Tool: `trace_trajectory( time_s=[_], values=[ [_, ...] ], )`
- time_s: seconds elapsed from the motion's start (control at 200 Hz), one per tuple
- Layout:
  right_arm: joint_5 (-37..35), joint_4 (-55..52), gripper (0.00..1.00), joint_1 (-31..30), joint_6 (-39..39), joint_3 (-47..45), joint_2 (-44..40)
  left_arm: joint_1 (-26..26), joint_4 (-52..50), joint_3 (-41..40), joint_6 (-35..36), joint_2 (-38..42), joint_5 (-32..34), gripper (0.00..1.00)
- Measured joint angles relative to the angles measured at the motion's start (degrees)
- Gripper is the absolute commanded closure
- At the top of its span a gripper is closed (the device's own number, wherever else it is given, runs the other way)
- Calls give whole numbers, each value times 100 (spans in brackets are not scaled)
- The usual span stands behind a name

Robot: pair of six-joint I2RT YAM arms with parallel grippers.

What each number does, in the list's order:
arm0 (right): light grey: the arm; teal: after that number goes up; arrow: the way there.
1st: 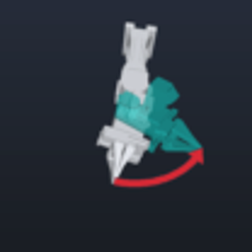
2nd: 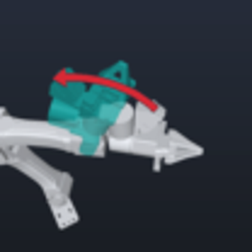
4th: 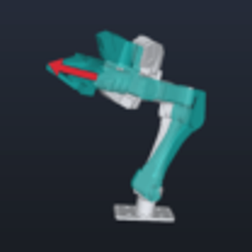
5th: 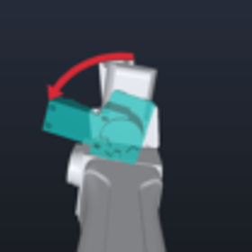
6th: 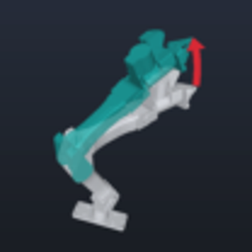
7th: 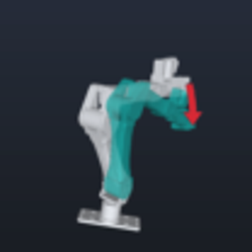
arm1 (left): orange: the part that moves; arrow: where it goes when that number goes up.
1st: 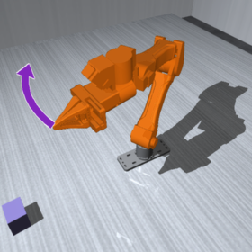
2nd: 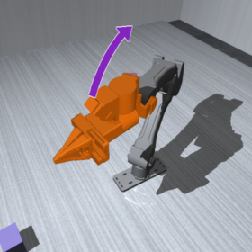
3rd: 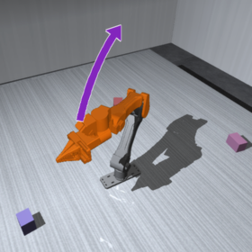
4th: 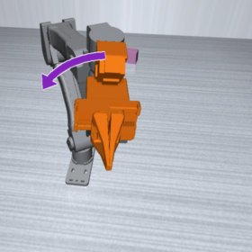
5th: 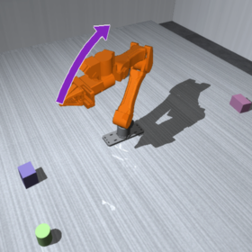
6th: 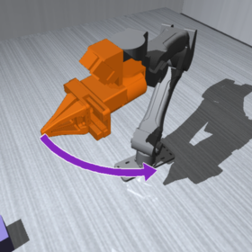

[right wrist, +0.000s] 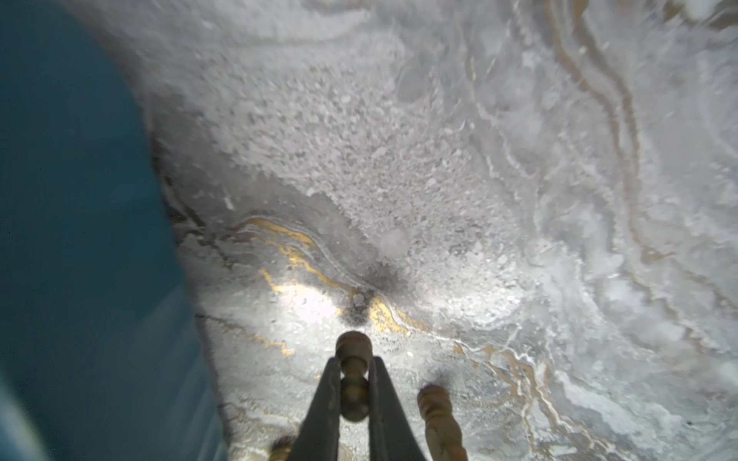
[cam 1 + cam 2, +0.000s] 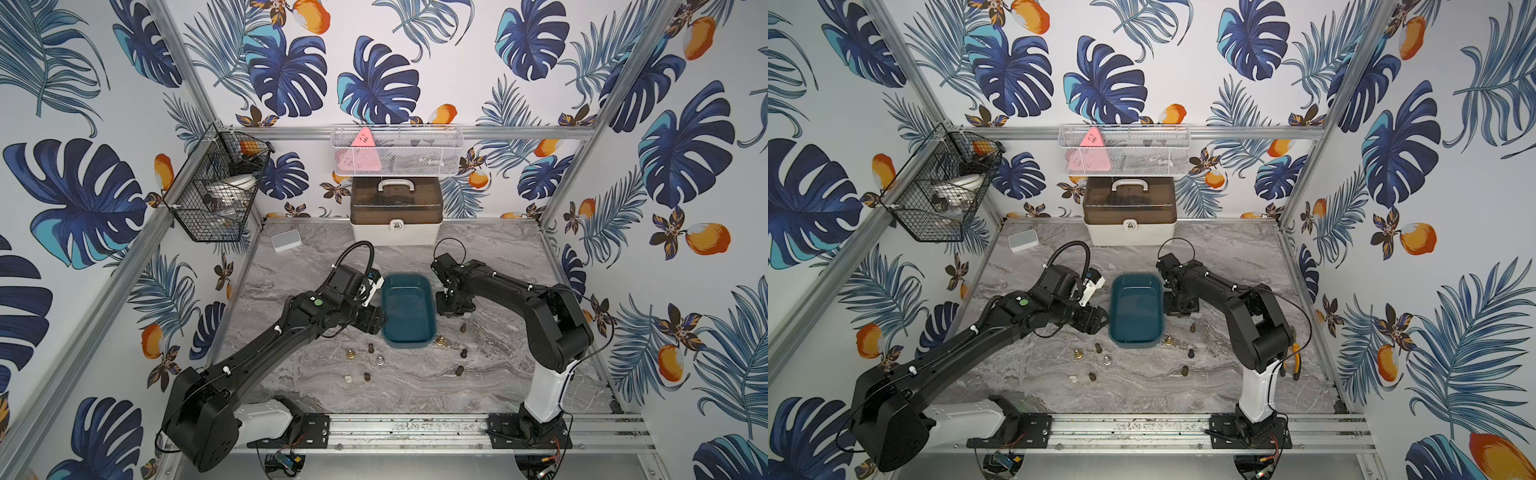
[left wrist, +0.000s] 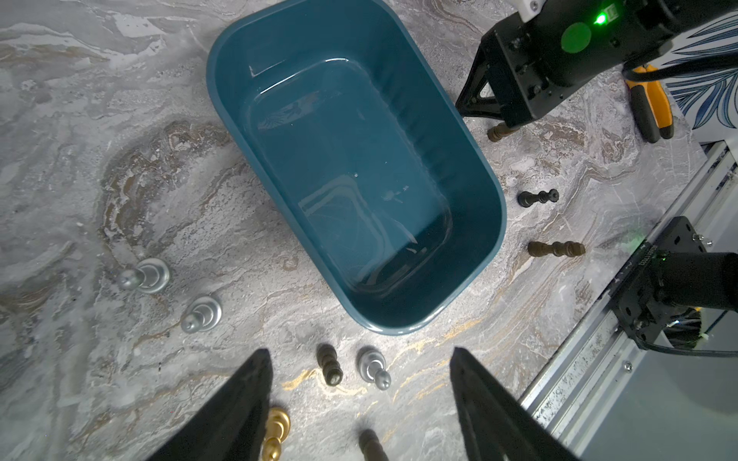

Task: Put the chess pieces into the storage box
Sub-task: Pick up the chess piece at the center of the board.

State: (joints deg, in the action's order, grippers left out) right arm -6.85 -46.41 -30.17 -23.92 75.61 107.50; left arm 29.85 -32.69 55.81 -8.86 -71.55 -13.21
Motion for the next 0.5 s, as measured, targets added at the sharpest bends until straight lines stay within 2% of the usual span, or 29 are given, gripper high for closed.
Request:
trace_trajectory(
  time_s=[0.215, 0.38, 0.495],
  values=[
    [-59, -293, 88, -20, 57, 407, -210, -79, -7, 0, -2, 55, 151, 26],
    [-149, -616, 88, -197, 68, 1178, -284, -498, -13, -20, -33, 83, 243, 27],
    [-245, -758, 88, -579, 105, 1799, -94, -739, -7, -48, -114, 131, 210, 27]
  ],
)
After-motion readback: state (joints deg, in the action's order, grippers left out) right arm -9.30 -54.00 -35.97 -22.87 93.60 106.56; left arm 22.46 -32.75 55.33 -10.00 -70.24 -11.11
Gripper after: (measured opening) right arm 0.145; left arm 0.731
